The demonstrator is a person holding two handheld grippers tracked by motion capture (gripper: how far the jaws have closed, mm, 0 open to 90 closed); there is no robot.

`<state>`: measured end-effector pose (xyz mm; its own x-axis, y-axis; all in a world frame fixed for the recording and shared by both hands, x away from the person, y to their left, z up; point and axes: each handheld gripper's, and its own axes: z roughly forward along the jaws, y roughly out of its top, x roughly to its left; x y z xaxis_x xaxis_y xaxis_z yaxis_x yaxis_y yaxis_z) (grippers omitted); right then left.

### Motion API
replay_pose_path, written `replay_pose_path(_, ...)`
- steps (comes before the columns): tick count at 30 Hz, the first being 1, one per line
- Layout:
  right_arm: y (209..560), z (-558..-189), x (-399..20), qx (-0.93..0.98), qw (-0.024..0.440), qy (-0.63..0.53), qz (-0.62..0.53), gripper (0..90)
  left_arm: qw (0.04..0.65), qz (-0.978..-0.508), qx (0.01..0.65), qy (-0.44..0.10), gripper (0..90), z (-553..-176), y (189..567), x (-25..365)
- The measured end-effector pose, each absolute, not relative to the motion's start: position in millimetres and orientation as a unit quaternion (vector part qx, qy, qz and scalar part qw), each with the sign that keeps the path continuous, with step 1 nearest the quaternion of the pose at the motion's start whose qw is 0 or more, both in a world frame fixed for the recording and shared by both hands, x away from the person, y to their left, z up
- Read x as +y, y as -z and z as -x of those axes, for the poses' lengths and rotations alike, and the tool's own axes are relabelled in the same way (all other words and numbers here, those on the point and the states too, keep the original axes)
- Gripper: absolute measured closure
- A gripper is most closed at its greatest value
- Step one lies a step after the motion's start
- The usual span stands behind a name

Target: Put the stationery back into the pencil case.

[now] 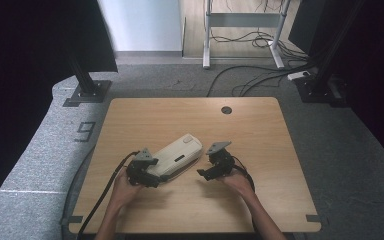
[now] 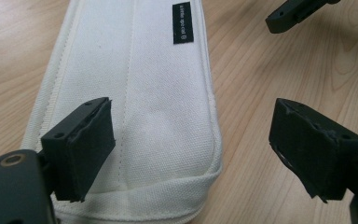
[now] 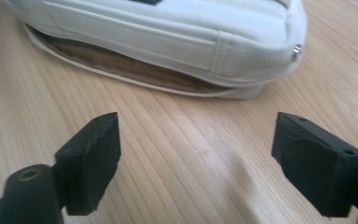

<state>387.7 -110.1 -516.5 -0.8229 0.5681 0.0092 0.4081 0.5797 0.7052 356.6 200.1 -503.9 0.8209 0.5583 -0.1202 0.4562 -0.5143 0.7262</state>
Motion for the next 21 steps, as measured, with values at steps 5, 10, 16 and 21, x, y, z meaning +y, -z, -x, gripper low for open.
replay_pose_path(5, 513, -383, -117, 0.88, 0.117, -0.366, -0.28, 11.1, 0.398, -0.866, 0.294, -0.074, 8.7, -353, 499, 206)
replay_pose_path(10, 511, -379, -122, 0.879, 0.123, -0.366, -0.281, 4.5, 0.393, -0.867, 0.295, -0.087, 5.7, -349, 495, 211)
replay_pose_path(16, 508, -373, -131, 0.874, 0.131, -0.37, -0.286, 1.4, 0.382, -0.869, 0.295, -0.105, 5.0, -344, 492, 219)
replay_pose_path(21, 507, -368, -144, 0.87, 0.136, -0.373, -0.293, 1.4, 0.378, -0.87, 0.296, -0.112, 4.7, -340, 491, 227)
